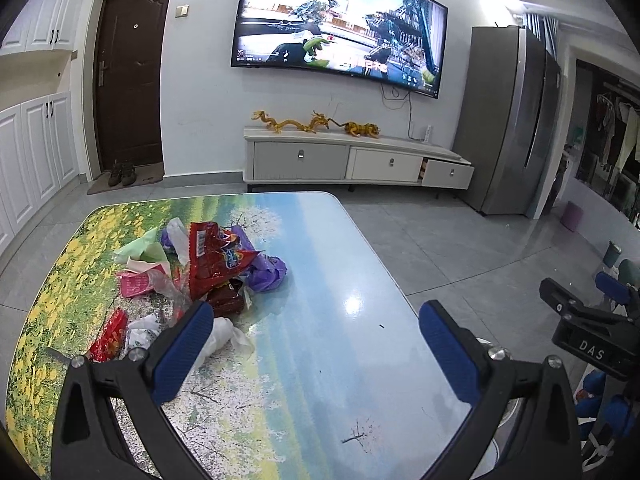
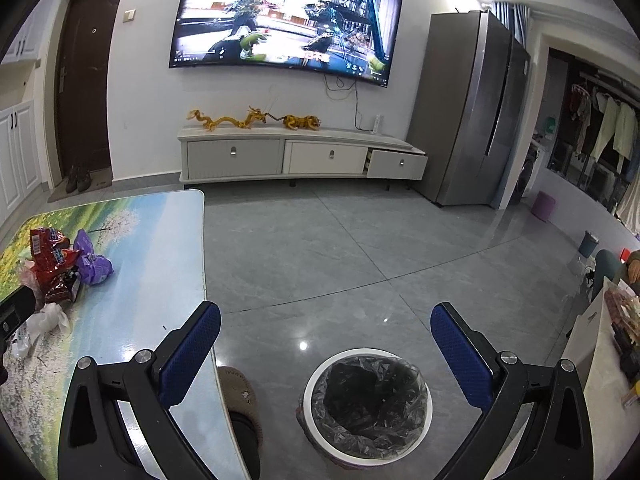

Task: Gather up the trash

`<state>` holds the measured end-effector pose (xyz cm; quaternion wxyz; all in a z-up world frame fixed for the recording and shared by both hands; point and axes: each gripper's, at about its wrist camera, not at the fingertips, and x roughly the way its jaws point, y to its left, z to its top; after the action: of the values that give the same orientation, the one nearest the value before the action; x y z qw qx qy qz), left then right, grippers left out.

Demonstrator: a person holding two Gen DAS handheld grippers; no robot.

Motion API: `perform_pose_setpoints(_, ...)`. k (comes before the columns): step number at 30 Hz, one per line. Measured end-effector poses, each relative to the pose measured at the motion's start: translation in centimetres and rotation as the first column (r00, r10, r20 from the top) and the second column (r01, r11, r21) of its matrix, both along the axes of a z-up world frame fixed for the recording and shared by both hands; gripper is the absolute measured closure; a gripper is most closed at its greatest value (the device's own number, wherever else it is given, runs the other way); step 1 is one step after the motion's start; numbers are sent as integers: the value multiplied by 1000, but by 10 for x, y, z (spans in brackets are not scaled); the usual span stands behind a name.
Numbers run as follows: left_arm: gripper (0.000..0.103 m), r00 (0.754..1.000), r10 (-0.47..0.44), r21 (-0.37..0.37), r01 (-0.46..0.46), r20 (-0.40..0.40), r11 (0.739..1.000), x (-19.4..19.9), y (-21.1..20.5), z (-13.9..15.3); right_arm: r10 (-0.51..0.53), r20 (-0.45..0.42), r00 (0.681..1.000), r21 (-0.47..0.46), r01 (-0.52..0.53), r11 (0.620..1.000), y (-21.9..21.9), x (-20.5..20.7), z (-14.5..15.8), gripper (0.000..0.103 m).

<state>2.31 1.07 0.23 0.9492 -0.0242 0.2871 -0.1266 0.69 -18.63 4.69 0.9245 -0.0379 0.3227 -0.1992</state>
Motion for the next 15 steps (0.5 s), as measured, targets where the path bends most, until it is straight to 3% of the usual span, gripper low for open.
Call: perform_pose_setpoints(15,0,999,48,-52,-47,10,998,-4,42,3,57,-10,998,-6,-57,998,31,0,10,0)
